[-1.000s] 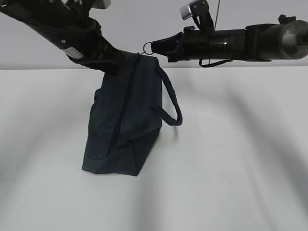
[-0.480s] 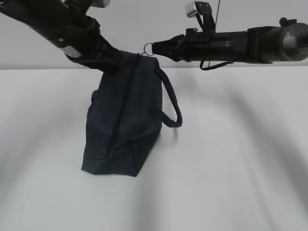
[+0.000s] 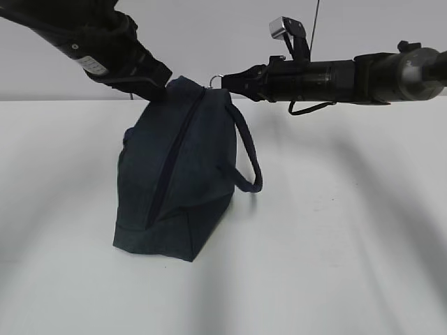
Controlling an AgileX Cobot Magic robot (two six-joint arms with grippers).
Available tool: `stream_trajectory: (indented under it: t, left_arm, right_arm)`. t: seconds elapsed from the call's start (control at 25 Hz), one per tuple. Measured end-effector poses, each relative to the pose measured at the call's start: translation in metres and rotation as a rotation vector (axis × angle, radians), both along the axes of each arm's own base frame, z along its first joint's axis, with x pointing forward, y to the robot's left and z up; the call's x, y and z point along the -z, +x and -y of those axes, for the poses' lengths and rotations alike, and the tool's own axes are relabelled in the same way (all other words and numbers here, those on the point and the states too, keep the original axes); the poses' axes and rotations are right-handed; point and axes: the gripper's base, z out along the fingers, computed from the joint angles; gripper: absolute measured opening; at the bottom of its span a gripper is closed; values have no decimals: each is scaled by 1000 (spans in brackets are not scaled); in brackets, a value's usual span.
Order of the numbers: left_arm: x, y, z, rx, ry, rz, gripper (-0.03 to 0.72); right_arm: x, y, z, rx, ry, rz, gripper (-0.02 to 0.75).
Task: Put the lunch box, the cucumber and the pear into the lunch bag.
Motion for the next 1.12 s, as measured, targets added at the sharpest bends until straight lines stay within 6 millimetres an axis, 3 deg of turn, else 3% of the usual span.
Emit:
stream_trajectory:
  t: [0.2,0.68,0.92,1.12]
  left_arm:
    - [-9,-7,-2,7,-2,3,0]
    - [-14,0,2,-28,-78,69,11]
    - [4,8,6,-34,-77,24,113]
    - [4,9,8,-37,-90,16,230]
  right_arm:
    - [18,4,8,32,0,-46,0]
    - [15,4,6,7,20,-39,0]
    - [14,3,6,-4,27,-36,0]
    - [13,3,5,-12,31,-34,0]
